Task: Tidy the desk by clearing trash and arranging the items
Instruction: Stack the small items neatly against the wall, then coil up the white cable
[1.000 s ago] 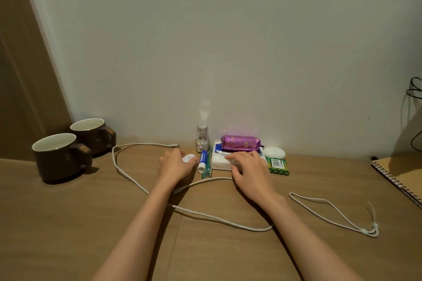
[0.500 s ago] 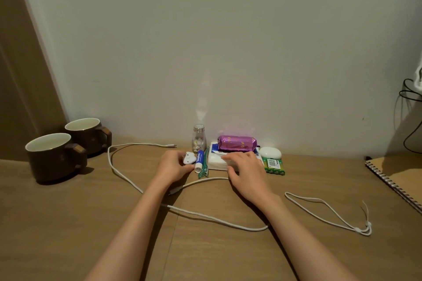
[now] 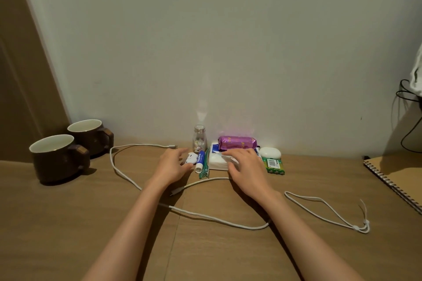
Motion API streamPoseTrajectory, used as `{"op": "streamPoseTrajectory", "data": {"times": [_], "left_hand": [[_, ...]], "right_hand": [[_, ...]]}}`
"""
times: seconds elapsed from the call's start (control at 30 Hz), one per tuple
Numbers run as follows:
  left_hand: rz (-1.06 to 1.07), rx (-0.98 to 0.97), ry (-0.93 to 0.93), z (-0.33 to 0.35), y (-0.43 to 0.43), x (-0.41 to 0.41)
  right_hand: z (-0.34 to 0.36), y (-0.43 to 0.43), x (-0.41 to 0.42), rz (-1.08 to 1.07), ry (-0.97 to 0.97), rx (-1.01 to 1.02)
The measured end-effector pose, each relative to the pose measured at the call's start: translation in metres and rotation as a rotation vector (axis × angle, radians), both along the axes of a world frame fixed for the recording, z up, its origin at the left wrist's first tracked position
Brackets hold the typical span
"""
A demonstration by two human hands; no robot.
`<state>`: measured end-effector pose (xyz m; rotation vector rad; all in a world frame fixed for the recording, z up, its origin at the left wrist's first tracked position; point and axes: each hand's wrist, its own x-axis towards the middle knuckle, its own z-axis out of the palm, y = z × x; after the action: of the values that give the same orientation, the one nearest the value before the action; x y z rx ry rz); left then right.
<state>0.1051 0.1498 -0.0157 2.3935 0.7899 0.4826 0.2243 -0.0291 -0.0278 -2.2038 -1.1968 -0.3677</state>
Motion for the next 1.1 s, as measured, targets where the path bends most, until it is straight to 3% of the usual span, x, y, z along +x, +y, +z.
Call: {"op": "streamPoseTrajectory", "data": {"times": [0.17, 0.33, 0.47, 0.7, 0.8, 0.93, 1.03, 1.1], "left_hand": [[-0.021, 0.044, -0.061, 0.008, -0.008, -0.026], [-0.132, -0.015, 0.024, 0.003, -0.022, -0.052], [-0.143, -0.024, 0.068, -0.004, -0.034, -0.064], [-0.150, 0.007, 0.096, -0.004, -0.059, -0.076], [-0.213, -0.027, 0.087, 0.000, -0.069, -0.082], [-0.259, -0.140, -0.093, 0.012, -0.088, -0.085], [-0.229, -0.403, -0.324, 0.031, -0.102, -0.086], [-0.232, -0.473, -0.420, 0.045, -0.107, -0.086]], "right_hand": [[0.026, -0.004, -0.012, -0.019, -0.012, 0.024], [0.026, -0.020, -0.021, 0.011, 0.142, -0.193], [0.010, -0.029, -0.027, -0.090, 0.131, -0.353], [0.009, -0.046, -0.048, -0.002, 0.231, -0.306], [0.017, -0.057, -0.061, 0.073, 0.352, -0.152], [0.032, -0.073, -0.070, 0.158, 0.557, 0.054], [0.042, -0.088, -0.064, 0.173, 0.551, 0.111], [0.050, -0.098, -0.059, 0.186, 0.533, 0.144]]}}
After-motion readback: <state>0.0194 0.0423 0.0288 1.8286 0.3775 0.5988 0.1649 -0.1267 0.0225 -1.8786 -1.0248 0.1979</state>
